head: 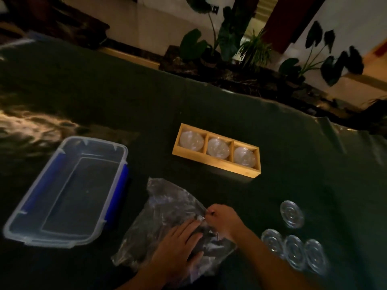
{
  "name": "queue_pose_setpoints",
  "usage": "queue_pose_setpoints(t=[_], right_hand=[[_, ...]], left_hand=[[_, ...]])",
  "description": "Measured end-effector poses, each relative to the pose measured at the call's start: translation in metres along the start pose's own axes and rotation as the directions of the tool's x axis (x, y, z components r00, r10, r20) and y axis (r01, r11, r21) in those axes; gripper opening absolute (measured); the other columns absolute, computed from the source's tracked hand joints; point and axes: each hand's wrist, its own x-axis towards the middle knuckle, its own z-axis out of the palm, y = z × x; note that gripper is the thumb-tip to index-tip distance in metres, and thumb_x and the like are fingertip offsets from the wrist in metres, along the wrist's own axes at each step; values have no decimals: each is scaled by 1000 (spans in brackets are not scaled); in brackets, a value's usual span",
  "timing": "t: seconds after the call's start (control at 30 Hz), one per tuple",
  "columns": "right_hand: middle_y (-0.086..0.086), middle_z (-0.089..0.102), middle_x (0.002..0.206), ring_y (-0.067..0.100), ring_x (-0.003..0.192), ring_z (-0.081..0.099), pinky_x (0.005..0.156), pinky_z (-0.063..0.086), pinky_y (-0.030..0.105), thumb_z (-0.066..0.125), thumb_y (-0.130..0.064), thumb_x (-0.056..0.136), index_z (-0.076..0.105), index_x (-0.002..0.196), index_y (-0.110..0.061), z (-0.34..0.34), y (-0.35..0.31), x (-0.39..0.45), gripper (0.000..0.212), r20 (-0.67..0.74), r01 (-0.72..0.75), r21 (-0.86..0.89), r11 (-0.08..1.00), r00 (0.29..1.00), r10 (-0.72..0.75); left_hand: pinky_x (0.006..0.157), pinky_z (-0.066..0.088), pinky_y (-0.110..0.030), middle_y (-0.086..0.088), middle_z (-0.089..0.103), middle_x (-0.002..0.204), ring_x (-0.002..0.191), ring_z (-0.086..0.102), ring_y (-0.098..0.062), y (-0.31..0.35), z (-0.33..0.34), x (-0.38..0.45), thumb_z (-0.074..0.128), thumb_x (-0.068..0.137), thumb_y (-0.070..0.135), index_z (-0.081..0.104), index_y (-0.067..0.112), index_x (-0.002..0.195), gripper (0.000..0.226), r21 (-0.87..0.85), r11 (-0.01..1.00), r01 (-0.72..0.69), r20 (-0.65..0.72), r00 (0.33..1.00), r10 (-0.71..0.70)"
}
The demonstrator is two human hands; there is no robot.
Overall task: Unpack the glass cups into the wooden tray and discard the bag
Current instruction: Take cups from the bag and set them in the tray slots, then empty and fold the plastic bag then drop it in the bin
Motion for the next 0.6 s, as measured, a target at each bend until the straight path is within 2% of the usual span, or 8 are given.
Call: queue_pose_setpoints(t=[0.1, 0.23, 0.3, 0.33, 0.43, 0.47, 0.53, 0.6], right_hand=[[-1, 66, 97, 11, 88, 63, 82, 52, 31, 61, -28, 94, 65, 92, -25, -17, 2, -24, 5, -92, 24, 123, 992, 996, -13], [4, 68, 94, 13, 82, 66, 71, 52, 28, 62, -21, 95, 65, 92, -20, -39, 11, -58, 5, -218, 84, 289, 954, 976, -20], [5, 71, 89, 11, 72, 69, 61, 52, 23, 62, -18, 95, 65, 92, -19, -49, 15, -76, 5, -272, 162, 367, 916, 960, -61], [6, 72, 88, 10, 69, 71, 57, 52, 19, 62, -15, 94, 65, 92, -18, -55, 17, -86, 5, -315, 202, 405, 892, 946, -72], [8, 75, 80, 15, 65, 73, 51, 54, 20, 63, -10, 93, 66, 92, -16, -79, 24, -113, 7, -436, 276, 560, 781, 900, -6], [8, 76, 78, 19, 65, 74, 50, 55, 23, 63, -9, 93, 66, 91, -15, -87, 28, -122, 6, -467, 306, 604, 736, 884, 15], [8, 76, 76, 23, 63, 73, 50, 57, 30, 64, -10, 93, 67, 87, -18, -101, 37, -141, 10, -538, 380, 631, 676, 842, 29], [6, 74, 73, 20, 56, 68, 48, 55, 32, 63, -12, 94, 68, 82, -24, -109, 45, -158, 17, -601, 445, 607, 658, 799, 14]], left_hand=[[103, 42, -47, -10, 54, 139, 124, 54, -25, 20, -23, -16, 50, 91, 37, 68, 17, 118, 38, -149, 988, -26, -266, 964, -15], [91, 49, -32, -2, 61, 120, 111, 58, -9, 54, -83, -22, 70, 83, 10, 69, 17, 100, 18, -466, 842, -273, -612, 787, -84], [82, 53, -34, 2, 68, 104, 95, 64, -13, 72, -123, -31, 67, 85, 13, 71, 19, 96, 13, -705, 604, -372, -575, 798, -180], [79, 54, -37, 1, 70, 99, 90, 67, -18, 78, -142, -40, 65, 86, 19, 71, 21, 97, 12, -834, 396, -385, -492, 844, -215], [78, 56, -37, -14, 72, 102, 94, 69, -31, 71, -181, -67, 68, 85, 24, 71, 12, 102, 22, -905, -132, -405, -379, 908, -180], [76, 57, -32, -13, 72, 102, 94, 69, -28, 64, -191, -74, 67, 85, 25, 70, 12, 102, 22, -882, -88, -464, -435, 871, -230], [72, 56, -23, 1, 72, 99, 92, 68, -12, 49, -206, -78, 63, 86, 29, 70, 27, 97, 13, -821, 312, -478, -570, 708, -416], [77, 54, -24, 12, 67, 108, 99, 62, -1, 34, -214, -68, 63, 90, 31, 64, 41, 105, 19, -782, 547, -299, -612, 536, -582]])
